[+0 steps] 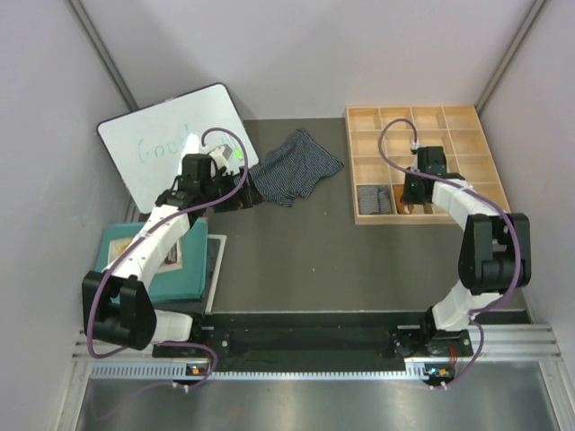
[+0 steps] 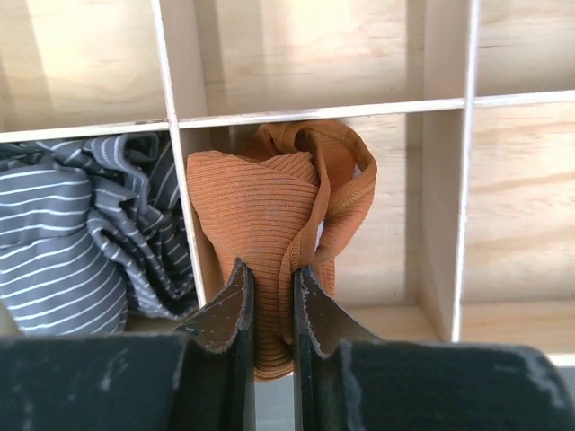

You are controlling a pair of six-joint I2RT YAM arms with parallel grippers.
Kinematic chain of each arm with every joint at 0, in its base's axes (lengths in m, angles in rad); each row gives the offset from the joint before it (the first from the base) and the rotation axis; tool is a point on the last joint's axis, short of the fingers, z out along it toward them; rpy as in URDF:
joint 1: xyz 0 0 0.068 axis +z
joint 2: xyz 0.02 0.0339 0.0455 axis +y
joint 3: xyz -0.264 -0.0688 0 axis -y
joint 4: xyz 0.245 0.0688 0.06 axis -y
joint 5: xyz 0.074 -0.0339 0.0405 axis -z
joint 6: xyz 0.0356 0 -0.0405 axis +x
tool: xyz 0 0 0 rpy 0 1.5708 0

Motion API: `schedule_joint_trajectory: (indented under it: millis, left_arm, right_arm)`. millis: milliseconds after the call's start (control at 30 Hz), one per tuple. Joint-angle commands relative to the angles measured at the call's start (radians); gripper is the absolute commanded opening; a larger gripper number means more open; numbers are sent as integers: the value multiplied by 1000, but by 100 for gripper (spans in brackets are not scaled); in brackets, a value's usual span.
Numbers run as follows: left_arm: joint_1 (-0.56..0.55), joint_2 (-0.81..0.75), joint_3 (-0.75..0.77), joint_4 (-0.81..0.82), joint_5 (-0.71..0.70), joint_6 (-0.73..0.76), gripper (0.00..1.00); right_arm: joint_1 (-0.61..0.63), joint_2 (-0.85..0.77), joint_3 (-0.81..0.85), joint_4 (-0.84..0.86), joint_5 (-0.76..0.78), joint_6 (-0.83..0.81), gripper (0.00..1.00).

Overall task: Roll the underwear
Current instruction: Place the underwear in the storage box.

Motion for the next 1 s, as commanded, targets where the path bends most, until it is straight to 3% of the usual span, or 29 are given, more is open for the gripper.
schedule_joint_trajectory:
  millis: [0,200,367,533,633,667,767,967]
  left_arm:
    - [9,-8,-2,23,11,10,96]
    - [14,-12,-10,33,19,3,96]
    - [13,-15,-11,34,28,5,96]
    - [14,-11,-13,39,38,3,96]
    - [14,-9,-14,40,41,2,96]
    - [14,-8,-16,43,42,0,96]
    - [16,-3,-19,49,54,-6,96]
    - [14,6,-22,57,79,-15,96]
  right_arm:
    - [-11,31,39,82,-52,-35,0]
    - [-29,52,33,90,-127,19,0]
    - [-138,75,-7,125,-231,59,0]
    - [-145,123,6,85,-196,19,0]
    - [-146,115,4,65,-132,7,9]
    - [-145,109,1,64,-116,4,19]
    - [-146,74,-17,65,-81,-3,34]
    - [-146,5,-39,62,-17,-16,44]
